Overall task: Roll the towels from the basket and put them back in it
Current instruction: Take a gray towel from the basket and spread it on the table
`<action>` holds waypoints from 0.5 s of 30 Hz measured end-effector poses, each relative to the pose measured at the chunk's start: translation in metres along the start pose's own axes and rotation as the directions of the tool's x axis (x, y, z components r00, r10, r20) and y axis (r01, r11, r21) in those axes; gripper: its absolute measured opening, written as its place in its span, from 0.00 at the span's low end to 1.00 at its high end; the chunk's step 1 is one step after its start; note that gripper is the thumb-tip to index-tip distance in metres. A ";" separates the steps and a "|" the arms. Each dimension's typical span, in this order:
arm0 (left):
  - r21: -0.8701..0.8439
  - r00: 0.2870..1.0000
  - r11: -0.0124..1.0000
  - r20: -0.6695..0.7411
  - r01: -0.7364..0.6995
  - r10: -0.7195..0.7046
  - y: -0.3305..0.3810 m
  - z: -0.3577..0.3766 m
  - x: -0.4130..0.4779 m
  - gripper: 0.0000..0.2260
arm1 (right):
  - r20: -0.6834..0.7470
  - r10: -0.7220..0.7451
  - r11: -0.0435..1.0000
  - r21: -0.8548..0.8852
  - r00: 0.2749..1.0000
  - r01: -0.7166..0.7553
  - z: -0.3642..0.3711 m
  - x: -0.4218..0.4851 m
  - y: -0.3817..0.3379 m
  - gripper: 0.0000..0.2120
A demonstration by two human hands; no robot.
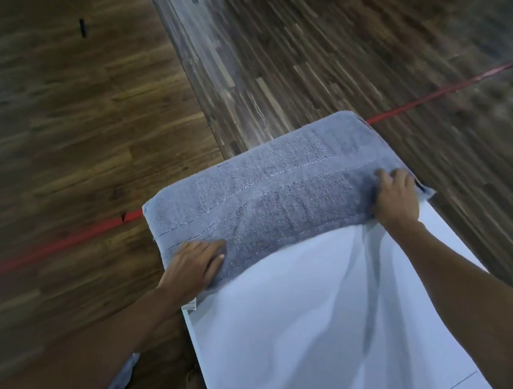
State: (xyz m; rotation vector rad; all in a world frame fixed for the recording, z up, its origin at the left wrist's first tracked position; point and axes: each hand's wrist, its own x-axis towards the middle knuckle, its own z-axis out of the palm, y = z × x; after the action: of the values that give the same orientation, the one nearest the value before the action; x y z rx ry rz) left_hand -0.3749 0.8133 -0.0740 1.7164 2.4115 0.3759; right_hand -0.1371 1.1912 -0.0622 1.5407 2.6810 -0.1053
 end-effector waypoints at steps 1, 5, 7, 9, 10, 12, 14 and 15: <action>0.046 1.000 0.999 -0.010 -0.015 0.015 -0.001 0.004 0.004 0.15 | 0.025 -0.114 0.990 0.086 0.993 0.111 0.004 0.002 -0.005 0.20; 0.096 0.998 0.995 -0.065 0.001 0.005 -0.002 0.023 0.013 0.13 | -0.025 -0.099 0.919 0.381 0.995 0.101 0.025 0.003 -0.024 0.20; 0.062 0.995 0.998 -0.102 0.013 -0.006 0.001 0.030 0.020 0.14 | -0.082 0.008 0.910 0.414 0.997 0.027 0.032 0.006 -0.035 0.19; 0.039 0.993 0.999 -0.119 -0.004 0.008 0.003 0.036 0.028 0.16 | -0.055 0.057 0.922 0.386 0.997 -0.032 0.035 0.014 -0.044 0.30; 0.027 0.994 1.000 -0.108 -0.007 0.010 0.004 0.038 0.032 0.17 | -0.032 0.074 0.929 0.366 0.997 -0.057 0.037 0.015 -0.046 0.35; -0.012 0.996 1.000 -0.087 0.009 -0.010 0.004 0.042 0.035 0.20 | -0.028 0.053 0.961 0.274 0.998 -0.043 0.047 0.013 -0.047 0.37; -0.029 0.997 0.998 -0.059 0.050 -0.052 0.004 0.045 0.032 0.26 | -0.010 0.028 0.980 0.199 1.000 -0.025 0.054 0.010 -0.045 0.35; 0.002 0.998 0.998 -0.027 0.065 -0.065 0.005 0.046 0.029 0.29 | 0.014 0.028 0.984 0.175 1.000 -0.030 0.055 0.007 -0.044 0.36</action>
State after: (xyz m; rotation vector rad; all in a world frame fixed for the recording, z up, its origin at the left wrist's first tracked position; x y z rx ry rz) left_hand -0.3678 0.8476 -0.1160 1.6399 2.4808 0.3891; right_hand -0.1781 1.1705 -0.1159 1.6184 2.7034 -0.3568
